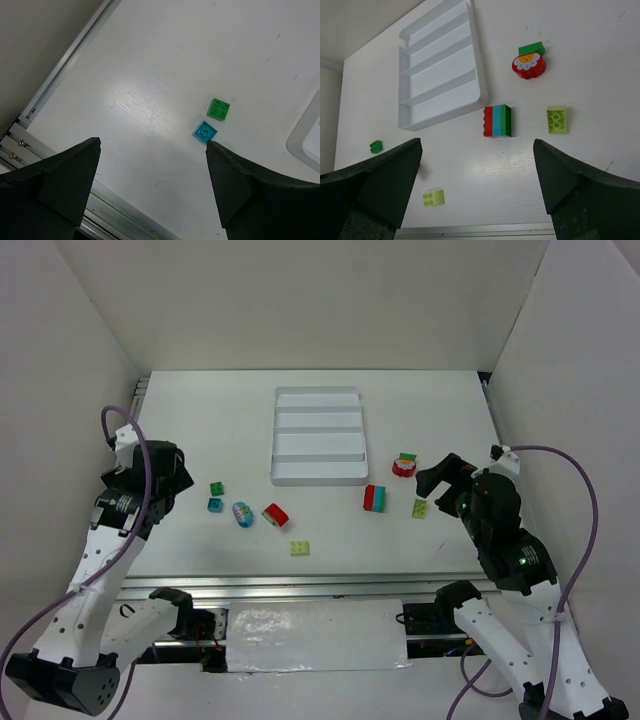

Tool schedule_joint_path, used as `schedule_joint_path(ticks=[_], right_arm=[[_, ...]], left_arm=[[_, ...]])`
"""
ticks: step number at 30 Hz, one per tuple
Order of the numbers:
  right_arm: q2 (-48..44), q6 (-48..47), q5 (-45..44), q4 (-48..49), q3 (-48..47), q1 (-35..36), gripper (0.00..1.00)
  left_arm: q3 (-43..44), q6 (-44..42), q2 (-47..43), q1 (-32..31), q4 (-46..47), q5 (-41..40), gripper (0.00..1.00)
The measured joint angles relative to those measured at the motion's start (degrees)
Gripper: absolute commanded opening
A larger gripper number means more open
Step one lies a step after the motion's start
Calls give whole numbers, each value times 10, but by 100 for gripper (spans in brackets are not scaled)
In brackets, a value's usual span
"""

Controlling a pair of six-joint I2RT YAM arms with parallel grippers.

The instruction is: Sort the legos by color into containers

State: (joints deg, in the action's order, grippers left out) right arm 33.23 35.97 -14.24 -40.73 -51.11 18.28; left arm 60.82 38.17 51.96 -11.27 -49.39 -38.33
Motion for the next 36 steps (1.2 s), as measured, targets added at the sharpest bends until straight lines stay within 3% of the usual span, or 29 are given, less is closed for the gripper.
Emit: schedule_joint_path(ticks=[11,24,36], right_arm=[[33,19,-54,15,26,2,100],[459,47,-44,84,22,-37,96],[500,63,-35,127,43,-63,92]], left_arm=[[-21,-7,-24,0,15,41,100],[-35,-40,-34,0,45,110,99],[-36,-54,-31,0,51,147,100]])
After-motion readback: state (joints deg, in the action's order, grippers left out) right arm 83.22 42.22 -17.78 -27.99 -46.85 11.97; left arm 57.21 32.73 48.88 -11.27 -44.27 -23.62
